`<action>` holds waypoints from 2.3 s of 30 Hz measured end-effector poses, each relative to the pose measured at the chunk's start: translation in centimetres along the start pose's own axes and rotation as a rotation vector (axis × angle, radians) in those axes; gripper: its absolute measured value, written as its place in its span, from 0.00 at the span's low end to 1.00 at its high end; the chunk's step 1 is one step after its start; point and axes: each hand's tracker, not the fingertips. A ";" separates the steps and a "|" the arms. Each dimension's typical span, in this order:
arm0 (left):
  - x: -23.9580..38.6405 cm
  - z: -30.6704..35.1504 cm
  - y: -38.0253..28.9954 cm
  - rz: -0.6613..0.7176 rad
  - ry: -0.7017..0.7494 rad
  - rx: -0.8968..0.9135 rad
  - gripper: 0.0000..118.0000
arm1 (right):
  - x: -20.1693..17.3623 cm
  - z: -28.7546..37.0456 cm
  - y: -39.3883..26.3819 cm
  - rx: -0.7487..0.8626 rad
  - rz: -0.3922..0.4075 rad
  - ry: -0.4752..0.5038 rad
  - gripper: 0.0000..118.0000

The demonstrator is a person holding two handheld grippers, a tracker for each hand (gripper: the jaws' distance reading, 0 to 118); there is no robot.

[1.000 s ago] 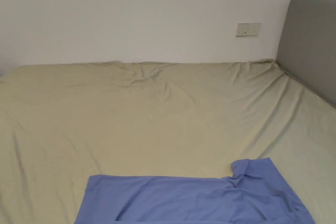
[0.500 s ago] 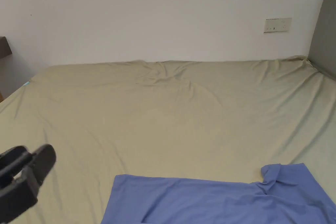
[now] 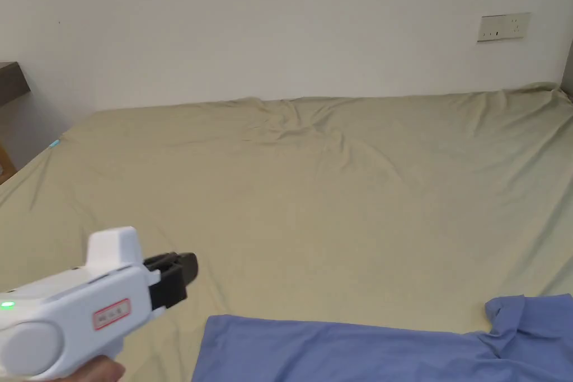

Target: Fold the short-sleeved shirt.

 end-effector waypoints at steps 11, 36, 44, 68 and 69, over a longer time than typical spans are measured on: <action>-2.5 -14.3 -4.2 -0.057 0.138 -0.314 0.88 | 0.9 -1.3 -0.6 -0.037 -0.075 -0.022 0.01; -0.7 -12.6 -4.0 -0.045 0.138 -0.288 0.04 | 0.6 -12.0 -5.6 -0.206 0.046 0.040 0.01; 0.2 -10.9 -2.7 -0.025 0.090 -0.210 0.04 | 1.1 -27.3 -13.8 -0.598 0.032 0.111 0.96; -0.7 -8.1 -3.4 0.015 0.090 -0.153 0.04 | 1.3 -26.4 -12.2 -0.690 0.004 0.154 0.00; -1.2 -7.4 -3.5 0.022 0.088 -0.144 0.04 | 1.6 -25.2 -11.6 -0.679 0.012 0.155 0.00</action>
